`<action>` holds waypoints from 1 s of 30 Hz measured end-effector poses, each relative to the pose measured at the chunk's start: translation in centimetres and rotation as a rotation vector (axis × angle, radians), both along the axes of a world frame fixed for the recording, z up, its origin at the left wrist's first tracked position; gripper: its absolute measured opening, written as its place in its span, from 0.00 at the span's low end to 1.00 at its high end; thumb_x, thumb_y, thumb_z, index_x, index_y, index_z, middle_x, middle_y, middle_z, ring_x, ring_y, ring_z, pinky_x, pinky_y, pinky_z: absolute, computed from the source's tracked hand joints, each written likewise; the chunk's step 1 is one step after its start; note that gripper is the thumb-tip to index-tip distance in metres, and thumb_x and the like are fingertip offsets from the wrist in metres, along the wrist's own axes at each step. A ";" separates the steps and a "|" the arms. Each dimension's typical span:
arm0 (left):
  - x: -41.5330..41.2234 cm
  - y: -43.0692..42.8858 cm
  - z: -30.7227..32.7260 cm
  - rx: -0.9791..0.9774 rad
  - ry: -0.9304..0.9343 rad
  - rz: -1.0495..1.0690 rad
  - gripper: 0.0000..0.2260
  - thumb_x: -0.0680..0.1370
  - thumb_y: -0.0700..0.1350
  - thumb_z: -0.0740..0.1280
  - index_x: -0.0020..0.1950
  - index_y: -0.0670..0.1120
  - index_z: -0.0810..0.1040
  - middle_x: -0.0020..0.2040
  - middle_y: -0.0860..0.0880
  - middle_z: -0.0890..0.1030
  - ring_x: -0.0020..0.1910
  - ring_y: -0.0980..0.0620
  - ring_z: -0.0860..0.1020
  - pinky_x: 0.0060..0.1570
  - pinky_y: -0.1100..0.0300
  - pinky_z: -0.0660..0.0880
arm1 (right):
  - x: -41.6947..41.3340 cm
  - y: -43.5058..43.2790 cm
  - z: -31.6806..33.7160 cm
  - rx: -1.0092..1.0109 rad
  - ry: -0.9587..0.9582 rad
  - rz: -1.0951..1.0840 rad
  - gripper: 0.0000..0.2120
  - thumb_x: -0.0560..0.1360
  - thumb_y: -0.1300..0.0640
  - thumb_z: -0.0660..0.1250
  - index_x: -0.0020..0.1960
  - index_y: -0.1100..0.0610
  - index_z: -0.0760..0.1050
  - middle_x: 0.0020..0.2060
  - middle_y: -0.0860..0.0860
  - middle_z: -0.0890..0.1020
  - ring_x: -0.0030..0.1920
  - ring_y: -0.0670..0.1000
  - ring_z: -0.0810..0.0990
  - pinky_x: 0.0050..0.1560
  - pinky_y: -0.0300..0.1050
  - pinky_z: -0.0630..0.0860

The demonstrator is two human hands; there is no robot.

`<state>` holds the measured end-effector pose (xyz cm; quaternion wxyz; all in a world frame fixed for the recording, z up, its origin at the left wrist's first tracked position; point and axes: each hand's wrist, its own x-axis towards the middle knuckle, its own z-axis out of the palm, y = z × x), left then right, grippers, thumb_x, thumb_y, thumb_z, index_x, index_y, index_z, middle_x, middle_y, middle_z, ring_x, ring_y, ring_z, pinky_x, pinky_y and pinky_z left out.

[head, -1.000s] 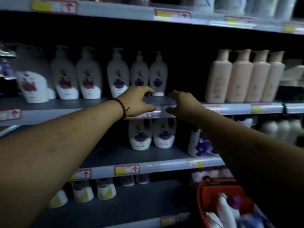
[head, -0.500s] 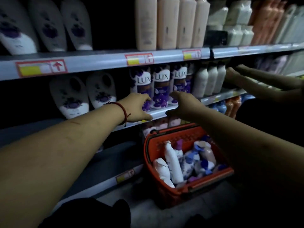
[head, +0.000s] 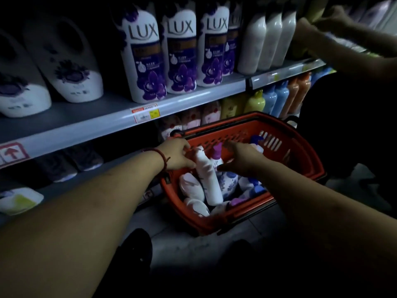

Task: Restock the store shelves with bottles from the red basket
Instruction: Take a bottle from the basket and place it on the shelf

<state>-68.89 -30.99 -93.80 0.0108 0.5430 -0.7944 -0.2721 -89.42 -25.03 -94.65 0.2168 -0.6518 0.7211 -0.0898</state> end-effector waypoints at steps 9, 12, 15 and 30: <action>-2.3 -3.2 -5.6 0.140 -0.027 -0.014 0.15 0.72 0.48 0.75 0.51 0.43 0.76 0.55 0.41 0.82 0.56 0.42 0.79 0.58 0.50 0.75 | -1.1 -2.3 -4.2 0.197 -0.145 -0.037 0.38 0.68 0.51 0.78 0.73 0.55 0.66 0.65 0.53 0.77 0.62 0.53 0.77 0.51 0.39 0.70; -3.6 -4.4 -7.7 0.210 -0.023 0.002 0.23 0.71 0.52 0.76 0.56 0.37 0.79 0.52 0.39 0.82 0.47 0.44 0.79 0.43 0.57 0.74 | -1.7 -3.0 -5.1 0.253 -0.202 -0.059 0.38 0.68 0.54 0.79 0.73 0.55 0.66 0.65 0.53 0.77 0.61 0.52 0.77 0.51 0.40 0.71; -4.6 -5.0 -9.6 0.316 0.009 0.086 0.28 0.71 0.54 0.75 0.61 0.37 0.76 0.45 0.47 0.78 0.43 0.50 0.76 0.38 0.61 0.70 | -2.3 -3.8 -6.0 0.281 -0.328 -0.142 0.38 0.66 0.59 0.80 0.72 0.58 0.68 0.63 0.55 0.78 0.59 0.52 0.78 0.53 0.43 0.76; -7.6 -5.2 -12.7 0.381 0.223 0.365 0.29 0.60 0.52 0.79 0.58 0.44 0.77 0.51 0.46 0.80 0.49 0.48 0.80 0.44 0.58 0.77 | -2.9 -6.3 -7.8 0.390 -0.343 -0.175 0.30 0.73 0.63 0.73 0.72 0.59 0.68 0.59 0.56 0.81 0.54 0.56 0.83 0.43 0.44 0.80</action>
